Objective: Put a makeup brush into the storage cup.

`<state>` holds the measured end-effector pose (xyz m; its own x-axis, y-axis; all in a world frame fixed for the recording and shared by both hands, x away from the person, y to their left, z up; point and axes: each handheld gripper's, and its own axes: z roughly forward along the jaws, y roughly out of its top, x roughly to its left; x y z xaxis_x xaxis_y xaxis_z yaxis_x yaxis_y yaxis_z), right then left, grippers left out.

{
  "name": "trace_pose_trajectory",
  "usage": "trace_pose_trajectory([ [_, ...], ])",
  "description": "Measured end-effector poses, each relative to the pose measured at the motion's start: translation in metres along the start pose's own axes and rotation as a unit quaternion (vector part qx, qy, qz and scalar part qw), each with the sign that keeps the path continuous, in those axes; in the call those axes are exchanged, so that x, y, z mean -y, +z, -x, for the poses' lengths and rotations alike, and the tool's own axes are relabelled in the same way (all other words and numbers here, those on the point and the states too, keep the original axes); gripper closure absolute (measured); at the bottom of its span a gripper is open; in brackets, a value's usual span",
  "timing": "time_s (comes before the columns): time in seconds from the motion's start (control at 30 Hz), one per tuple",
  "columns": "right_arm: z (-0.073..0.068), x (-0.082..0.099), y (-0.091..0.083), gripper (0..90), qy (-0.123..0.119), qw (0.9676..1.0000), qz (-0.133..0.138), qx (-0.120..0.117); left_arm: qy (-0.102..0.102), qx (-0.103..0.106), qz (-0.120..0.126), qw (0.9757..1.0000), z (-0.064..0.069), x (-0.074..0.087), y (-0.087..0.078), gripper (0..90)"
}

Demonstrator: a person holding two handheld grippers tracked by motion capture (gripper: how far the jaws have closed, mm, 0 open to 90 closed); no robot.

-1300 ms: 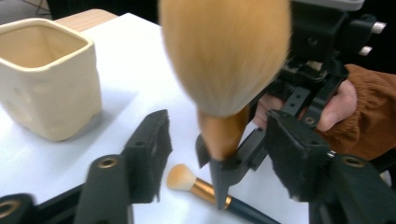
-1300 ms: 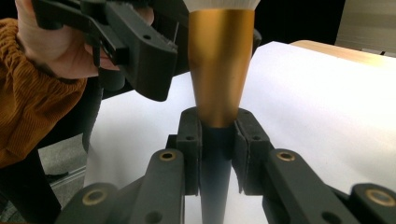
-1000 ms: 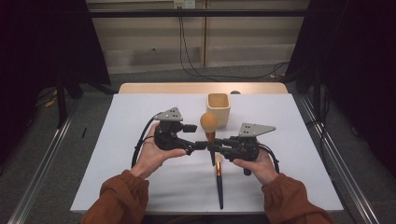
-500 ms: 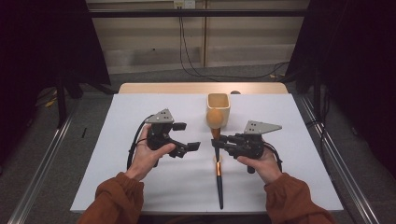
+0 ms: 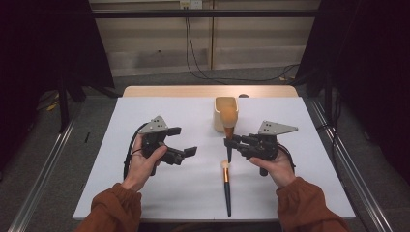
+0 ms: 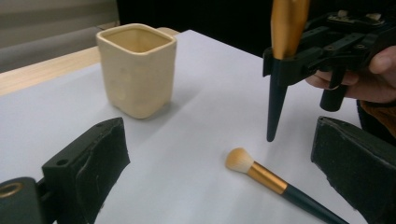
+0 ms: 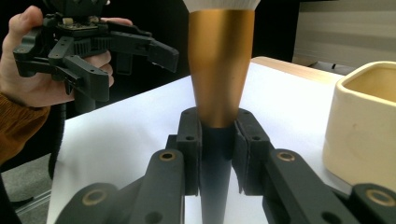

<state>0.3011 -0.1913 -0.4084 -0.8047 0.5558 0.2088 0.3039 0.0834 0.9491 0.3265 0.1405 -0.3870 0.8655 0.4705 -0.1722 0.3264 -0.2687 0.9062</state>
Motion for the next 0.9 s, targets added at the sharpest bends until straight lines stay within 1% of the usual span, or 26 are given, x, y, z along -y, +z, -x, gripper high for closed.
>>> trace_pose_trajectory([
  [0.2, 0.005, -0.012, 0.0, 74.9, -0.003, 0.9998, 0.014, 0.012, 0.003, -0.019, 0.01, 0.9998, -0.001, 0.007, -0.01, 3.8],
  [0.27, 0.009, -0.016, 0.001, 74.9, -0.001, 0.9997, 0.017, 0.019, -0.002, -0.021, 0.014, 0.9997, -0.001, 0.01, -0.013, 3.5],
  [0.33, 0.012, -0.018, 0.002, 74.9, 0.0, 0.9995, 0.018, 0.024, -0.014, -0.013, 0.021, 0.9996, -0.002, 0.014, -0.018, 3.3],
  [0.37, 0.014, -0.019, 0.002, 74.9, 0.0, 0.9994, 0.016, 0.031, -0.015, -0.015, 0.022, 0.9995, -0.001, 0.016, -0.02, 3.3],
  [0.43, 0.017, -0.02, 0.003, 74.9, -0.003, 0.9993, 0.016, 0.033, -0.012, -0.028, 0.027, 0.9992, 0.001, 0.019, -0.025, 3.4],
  [0.5, 0.019, -0.021, 0.004, 74.9, -0.005, 0.9992, 0.016, 0.036, -0.014, -0.033, 0.034, 0.9988, 0.002, 0.021, -0.03, 3.3],
  [0.67, 0.025, -0.025, 0.008, 74.9, -0.002, 0.9985, 0.017, 0.051, -0.009, -0.049, 0.037, 0.998, 0.003, 0.026, -0.04, 3.3],
  [0.7, 0.026, -0.026, 0.009, 74.9, -0.002, 0.9984, 0.018, 0.054, -0.009, -0.054, 0.038, 0.9978, 0.003, 0.027, -0.041, 3.3],
  [0.77, 0.029, -0.029, 0.01, 74.9, -0.001, 0.998, 0.021, 0.059, -0.006, -0.064, 0.047, 0.9968, 0.002, 0.031, -0.044, 3.6],
  [0.8, 0.03, -0.03, 0.01, 74.9, -0.002, 0.9979, 0.022, 0.061, -0.007, -0.07, 0.061, 0.9957, 0.001, 0.033, -0.045, 3.5],
  [0.83, 0.03, -0.032, 0.011, 74.9, -0.003, 0.9979, 0.022, 0.061, -0.002, -0.077, 0.069, 0.9946, 0.0, 0.035, -0.047, 3.6],
  [0.87, 0.03, -0.032, 0.012, 74.9, -0.005, 0.9979, 0.021, 0.062, -0.003, -0.081, 0.069, 0.9944, -0.001, 0.036, -0.048, 3.6],
  [0.9, 0.03, -0.033, 0.013, 74.9, -0.005, 0.9978, 0.02, 0.062, -0.008, -0.083, 0.068, 0.9942, -0.001, 0.037, -0.05, 3.6],
])
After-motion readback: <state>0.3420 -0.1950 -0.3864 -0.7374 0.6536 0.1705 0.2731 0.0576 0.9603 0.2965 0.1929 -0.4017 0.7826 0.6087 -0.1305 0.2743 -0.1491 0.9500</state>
